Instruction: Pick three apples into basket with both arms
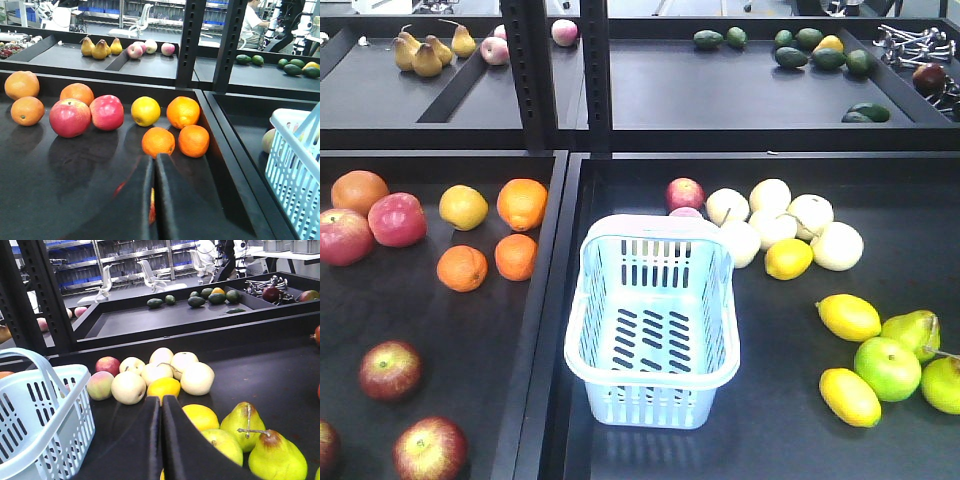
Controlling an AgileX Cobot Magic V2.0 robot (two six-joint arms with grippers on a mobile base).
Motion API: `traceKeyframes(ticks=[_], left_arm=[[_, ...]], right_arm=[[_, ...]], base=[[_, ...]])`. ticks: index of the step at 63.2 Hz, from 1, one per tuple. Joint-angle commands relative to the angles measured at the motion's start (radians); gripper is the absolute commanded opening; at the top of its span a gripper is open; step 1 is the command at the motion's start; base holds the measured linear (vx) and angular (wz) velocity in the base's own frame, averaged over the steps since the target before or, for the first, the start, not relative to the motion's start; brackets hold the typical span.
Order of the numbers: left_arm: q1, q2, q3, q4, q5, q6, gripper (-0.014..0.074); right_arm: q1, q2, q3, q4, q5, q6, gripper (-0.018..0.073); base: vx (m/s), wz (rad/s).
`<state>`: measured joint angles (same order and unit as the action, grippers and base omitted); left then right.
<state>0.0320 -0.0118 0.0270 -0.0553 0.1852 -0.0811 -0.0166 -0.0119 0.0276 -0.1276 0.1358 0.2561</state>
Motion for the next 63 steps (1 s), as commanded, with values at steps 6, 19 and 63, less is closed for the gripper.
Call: traceKeyframes(ticks=[6,19,63], left_arm=[[0.000,-0.015,0.004,-0.002,-0.070,-0.004,-0.0006],[0.000,-0.015,0.004,-0.002,-0.070,-0.004,-0.0006],[0.000,-0.015,0.004,-0.002,-0.070,-0.004,-0.0006]], right_arm=[[-0.004,-0.013,0.015,-0.002,-0.074,-0.005,-0.0004],[-0.004,-0.013,0.015,-0.002,-0.074,-0.005,-0.0004],[-0.004,-0.013,0.015,-0.002,-0.074,-0.005,-0.0004]], base=[[0.03,0.02],[0.01,0.02],[0.00,0.00]])
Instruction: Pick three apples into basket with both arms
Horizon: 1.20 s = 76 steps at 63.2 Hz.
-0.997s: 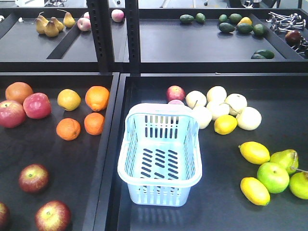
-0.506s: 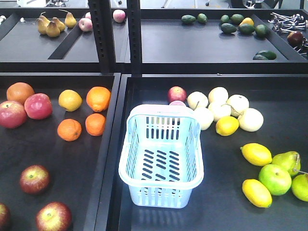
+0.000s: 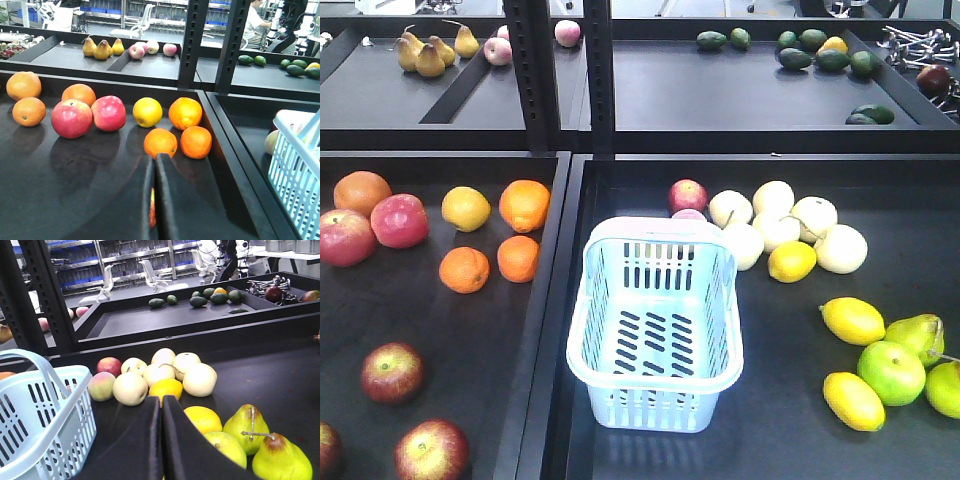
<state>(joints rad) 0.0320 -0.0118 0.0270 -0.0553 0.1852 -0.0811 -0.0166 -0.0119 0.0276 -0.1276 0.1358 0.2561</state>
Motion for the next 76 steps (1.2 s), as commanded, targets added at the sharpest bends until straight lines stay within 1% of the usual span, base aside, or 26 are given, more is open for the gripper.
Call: traceKeyframes(ticks=[1,10,16,19,23,26,30,35,41,44,48,51,53,56,60,62,64,66,71,76], left_arm=[[0.000,-0.015,0.004,-0.002,-0.070,-0.004,-0.0006],[0.000,-0.015,0.004,-0.002,-0.070,-0.004,-0.0006],[0.000,-0.015,0.004,-0.017,-0.100,-0.007,-0.0006],[0.000,-0.015,0.004,-0.064,-0.120,-0.025,-0.0006],[0.000,-0.015,0.004,-0.155,-0.138,-0.081,-0.0006],[0.000,-0.015,0.004,-0.207,-0.145,-0.114,-0.0006],[0.000,-0.015,0.004,-0.256,-0.151,-0.149,-0.0006],[0.000,-0.015,0.004,-0.300,-0.154,-0.166,-0.0006],[0.000,-0.015,0.004,-0.300,-0.161,-0.167,-0.0006],[0.000,-0.015,-0.002,-0.300,-0.166,-0.185,-0.0006],[0.000,-0.015,-0.006,-0.307,-0.173,-0.234,-0.0006],[0.000,-0.015,-0.006,-0.329,-0.178,-0.290,-0.0006],[0.000,-0.015,-0.006,-0.357,-0.185,-0.339,-0.0006],[0.000,-0.015,-0.006,-0.427,-0.185,-0.417,-0.0006],[0.000,-0.015,-0.009,-0.508,-0.200,-0.495,-0.0006],[0.000,-0.015,-0.017,-0.536,-0.201,-0.519,-0.0006],[0.000,-0.015,-0.034,-0.558,-0.201,-0.523,-0.0006],[0.000,-0.015,-0.054,-0.571,-0.202,-0.523,-0.0006],[0.000,-0.015,-0.141,-0.567,-0.208,-0.518,-0.0006],[0.000,-0.015,-0.241,-0.539,-0.222,-0.507,-0.0006]], right_arm=[[-0.004,-0.013,0.015,-0.002,-0.074,-0.005,-0.0004],[-0.004,-0.013,0.015,-0.002,-0.074,-0.005,-0.0004],[-0.004,-0.013,0.015,-0.002,-0.074,-0.005,-0.0004],[-0.004,-0.013,0.015,-0.002,-0.074,-0.005,-0.0004],[-0.004,-0.013,0.015,-0.002,-0.074,-0.005,-0.0004],[-0.004,-0.013,0.015,-0.002,-0.074,-0.005,-0.0004],[-0.004,-0.013,0.015,-0.002,-0.074,-0.005,-0.0004],[-0.004,-0.013,0.015,-0.002,-0.074,-0.005,-0.0004],[-0.004,-0.013,0.015,-0.002,-0.074,-0.005,-0.0004],[-0.004,-0.013,0.015,-0.002,-0.074,-0.005,-0.0004],[-0.004,-0.013,0.015,-0.002,-0.074,-0.005,-0.0004],[-0.004,-0.013,0.015,-0.002,-0.074,-0.005,-0.0004],[-0.004,-0.013,0.015,-0.002,-0.074,-0.005,-0.0004],[-0.004,-0.013,0.015,-0.002,-0.074,-0.005,-0.0004],[-0.004,-0.013,0.015,-0.002,-0.074,-0.005,-0.0004],[-0.004,-0.013,0.015,-0.002,-0.074,-0.005,-0.0004],[-0.004,-0.013,0.015,-0.002,-0.074,-0.005,-0.0004],[-0.004,-0.013,0.015,-0.002,-0.074,-0.005,-0.0004],[-0.004,-0.013,0.015,-0.002,-0.074,-0.005,-0.0004],[-0.004,-0.013,0.015,-0.002,-0.074,-0.005,-0.0004]], base=[[0.00,0.00],[0.00,0.00],[0.00,0.00],[0.00,0.00],[0.00,0.00],[0.00,0.00],[0.00,0.00],[0.00,0.00],[0.00,0.00],[0.00,0.00],[0.00,0.00],[0.00,0.00],[0.00,0.00],[0.00,0.00],[0.00,0.00],[0.00,0.00],[0.00,0.00],[0.00,0.00],[0.00,0.00],[0.00,0.00]])
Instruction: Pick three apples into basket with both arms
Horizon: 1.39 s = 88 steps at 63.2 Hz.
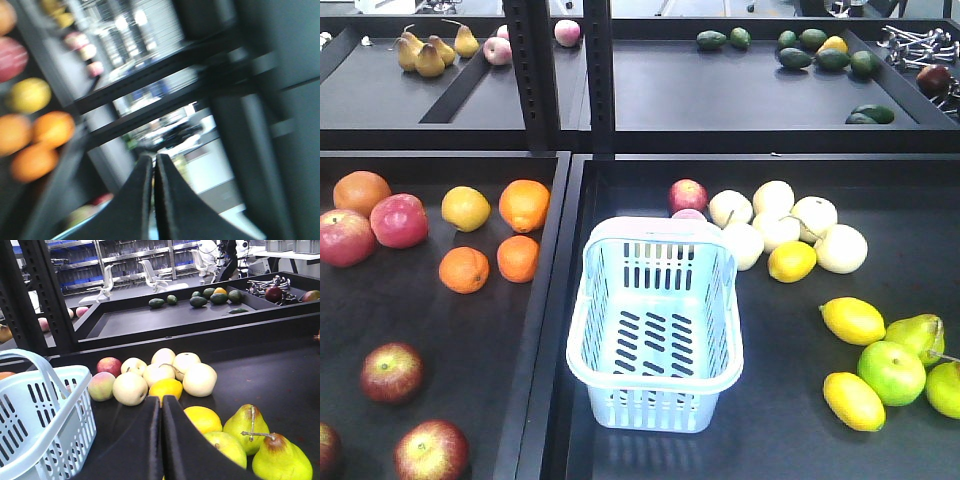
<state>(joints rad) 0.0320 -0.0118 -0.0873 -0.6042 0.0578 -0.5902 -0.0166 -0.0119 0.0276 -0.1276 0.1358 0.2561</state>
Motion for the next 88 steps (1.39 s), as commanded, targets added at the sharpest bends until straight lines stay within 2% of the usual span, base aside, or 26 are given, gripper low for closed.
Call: traceKeyframes(ticks=[1,5,16,30,35,39,48,51,53,54,59,64,74,82,88], left_arm=[[0.000,-0.014,-0.142,0.017,-0.098,0.013,-0.0006],[0.000,-0.012,-0.209,0.043,-0.108,0.052,-0.0006],[0.000,0.041,-0.354,0.044,-0.068,0.123,-0.0006],[-0.001,0.206,-0.507,0.019,0.159,0.318,-0.0006],[-0.002,0.270,-0.558,-0.045,0.230,0.430,-0.0006],[-0.002,0.336,-0.609,-0.127,0.284,0.559,-0.0007],[-0.002,0.471,-0.698,-0.390,0.408,0.922,-0.0007],[-0.002,0.521,-0.726,-0.483,0.457,1.077,-0.0007],[-0.002,0.549,-0.741,-0.545,0.490,1.152,-0.0007],[-0.002,0.571,-0.753,-0.567,0.516,1.206,-0.0007],[-0.002,0.652,-0.799,-0.662,0.615,1.374,-0.0006],[-0.002,0.739,-0.850,-0.691,0.689,1.491,-0.0003],[-0.002,0.883,-0.940,-0.687,0.777,1.576,0.0055],[-0.002,0.994,-1.011,-0.672,0.832,1.671,0.0195],[-0.002,1.077,-1.059,-0.646,0.863,1.732,0.0342]], right_arm=[[-0.004,-0.013,0.015,-0.002,-0.074,-0.005,-0.0004],[-0.004,-0.013,0.015,-0.002,-0.074,-0.005,-0.0004],[-0.004,-0.013,0.015,-0.002,-0.074,-0.005,-0.0004],[-0.004,-0.013,0.015,-0.002,-0.074,-0.005,-0.0004],[-0.004,-0.013,0.015,-0.002,-0.074,-0.005,-0.0004],[-0.004,-0.013,0.015,-0.002,-0.074,-0.005,-0.0004],[-0.004,-0.013,0.015,-0.002,-0.074,-0.005,-0.0004],[-0.004,-0.013,0.015,-0.002,-0.074,-0.005,-0.0004],[-0.004,-0.013,0.015,-0.002,-0.074,-0.005,-0.0004],[-0.004,-0.013,0.015,-0.002,-0.074,-0.005,-0.0004],[-0.004,-0.013,0.015,-0.002,-0.074,-0.005,-0.0004],[-0.004,-0.013,0.015,-0.002,-0.074,-0.005,-0.0004],[-0.004,-0.013,0.015,-0.002,-0.074,-0.005,-0.0004],[-0.004,-0.013,0.015,-0.002,-0.074,-0.005,-0.0004],[-0.004,-0.013,0.015,-0.002,-0.074,-0.005,-0.0004]], base=[[0.00,0.00],[0.00,0.00],[0.00,0.00],[0.00,0.00],[0.00,0.00],[0.00,0.00],[0.00,0.00],[0.00,0.00],[0.00,0.00],[0.00,0.00],[0.00,0.00],[0.00,0.00],[0.00,0.00],[0.00,0.00],[0.00,0.00]])
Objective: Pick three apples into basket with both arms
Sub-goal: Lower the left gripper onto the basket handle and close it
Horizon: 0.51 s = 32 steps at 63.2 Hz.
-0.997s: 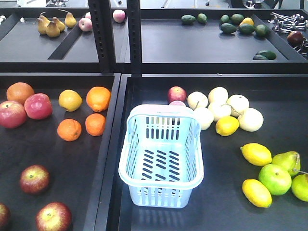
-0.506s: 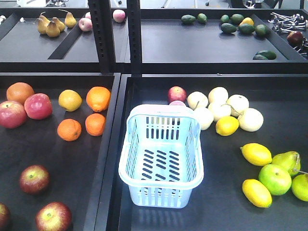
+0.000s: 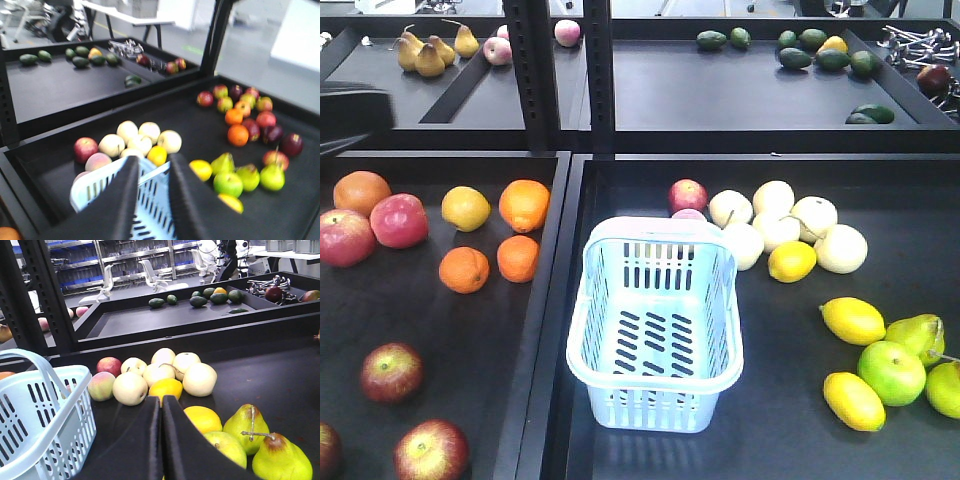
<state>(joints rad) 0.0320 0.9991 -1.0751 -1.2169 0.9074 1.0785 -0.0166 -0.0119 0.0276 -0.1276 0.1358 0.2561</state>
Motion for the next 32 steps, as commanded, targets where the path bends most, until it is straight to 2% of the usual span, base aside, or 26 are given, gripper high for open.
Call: traceKeyframes(ticks=[1,6,13,20,27,32], left_arm=[[-0.002,0.079,-0.079,-0.031,0.023,0.071,0.0363],[-0.002,0.156,-0.128,-0.017,0.057,0.127,0.0466],[-0.024,0.244,-0.194,-0.015,0.086,0.184,0.0537],[-0.096,0.338,-0.261,0.000,0.089,0.246,0.0543],[-0.192,0.432,-0.333,0.080,0.072,0.279,0.0538],[-0.260,0.503,-0.384,0.168,0.039,0.286,0.0538]], right_arm=[[-0.004,-0.013,0.015,-0.002,-0.074,-0.005,-0.0004],[-0.004,-0.013,0.015,-0.002,-0.074,-0.005,-0.0004],[-0.004,-0.013,0.015,-0.002,-0.074,-0.005,-0.0004],[-0.004,-0.013,0.015,-0.002,-0.074,-0.005,-0.0004],[-0.004,-0.013,0.015,-0.002,-0.074,-0.005,-0.0004],[-0.004,-0.013,0.015,-0.002,-0.074,-0.005,-0.0004]], base=[[0.00,0.00],[0.00,0.00],[0.00,0.00],[0.00,0.00],[0.00,0.00],[0.00,0.00]])
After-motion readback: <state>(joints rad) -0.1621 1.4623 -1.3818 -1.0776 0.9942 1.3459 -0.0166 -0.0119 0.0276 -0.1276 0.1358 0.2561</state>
